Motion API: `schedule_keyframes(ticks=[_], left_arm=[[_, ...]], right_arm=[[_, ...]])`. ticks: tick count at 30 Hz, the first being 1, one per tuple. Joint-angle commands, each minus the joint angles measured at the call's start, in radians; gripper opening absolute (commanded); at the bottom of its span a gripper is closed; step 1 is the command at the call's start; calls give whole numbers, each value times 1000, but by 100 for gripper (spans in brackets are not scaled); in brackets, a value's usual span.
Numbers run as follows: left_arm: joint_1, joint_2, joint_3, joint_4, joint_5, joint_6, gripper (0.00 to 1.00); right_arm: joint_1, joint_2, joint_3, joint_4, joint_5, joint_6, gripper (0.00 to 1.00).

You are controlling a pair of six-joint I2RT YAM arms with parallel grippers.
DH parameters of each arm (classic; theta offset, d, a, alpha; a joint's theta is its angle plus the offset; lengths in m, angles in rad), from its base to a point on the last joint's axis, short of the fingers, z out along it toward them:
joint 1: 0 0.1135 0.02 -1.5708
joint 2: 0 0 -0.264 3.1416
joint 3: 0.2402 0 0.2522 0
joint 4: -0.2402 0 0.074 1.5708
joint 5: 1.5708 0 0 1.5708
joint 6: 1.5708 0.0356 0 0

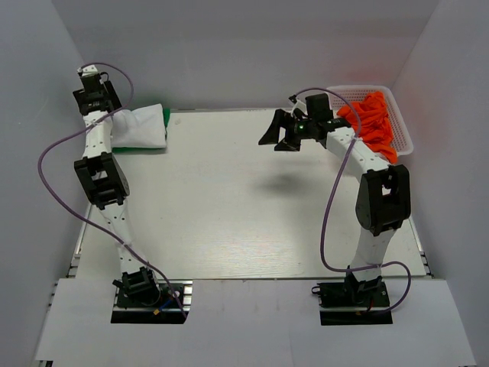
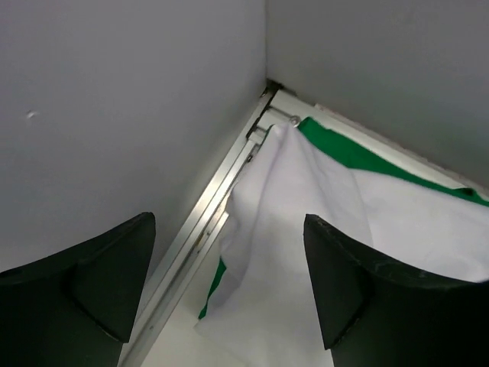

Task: Fold and stack the t-shirts
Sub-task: Put the neatly folded tshirt into the corner of the board with the left arm

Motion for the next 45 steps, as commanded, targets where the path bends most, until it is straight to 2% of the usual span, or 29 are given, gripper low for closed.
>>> schedule_keyframes(ticks=[1, 3, 4, 5, 6, 8, 9, 12, 18, 21, 24, 25, 27, 30, 34, 40, 43, 45], left_arm=[[-2, -18, 54, -230, -70, -68, 89], [-2, -56, -21, -231, 6, -102, 93], [-2, -90, -70, -196, 70, -102, 100], [-2, -128, -130, -146, 194, -91, 100], [-2, -209, -253, -24, 260, -91, 100], [-2, -274, -389, 98, 434, -82, 100], [-13, -300, -405, 158, 475, -82, 100], [-13, -281, -381, 178, 580, -119, 100], [-13, -187, -293, 131, 560, -166, 100], [-2, -196, -314, 120, 491, -191, 100], [9, -221, -389, 212, 482, -209, 100], [9, -212, -380, 224, 511, -197, 100], [9, -184, -370, 269, 655, -163, 100], [9, -124, -347, 365, 808, -163, 100], [19, -61, -314, 355, 732, -249, 100], [50, 40, -287, 286, 639, -240, 100], [72, 68, -299, 351, 648, -278, 100], [102, 109, -310, 431, 735, -304, 100]], right_arm=[[3, -38, -11, 15, -28, 1, 90], [3, -55, -26, 28, -34, 6, 90], [3, -61, -46, 38, -38, 13, 90], [8, -66, -66, 45, -37, 15, 90], [5, -81, -77, 64, -38, 16, 90], [5, -87, -104, 76, -40, 23, 90], [5, -93, -109, 76, -43, 23, 90], [3, -101, -127, 87, -41, 24, 90], [6, -103, -123, 85, -28, 10, 90], [20, -47, -11, 0, 12, -63, 90], [32, 84, 203, -96, 31, -123, 90], [35, 127, 230, -112, 34, -132, 90], [40, 170, 283, -130, 20, -119, 90], [51, 207, 287, -105, 9, -93, 90], [55, 232, 285, -102, 12, -73, 90], [49, 241, 279, -96, 37, -56, 90], [51, 250, 284, -84, 25, -42, 90], [49, 259, 287, -77, 8, -33, 90]])
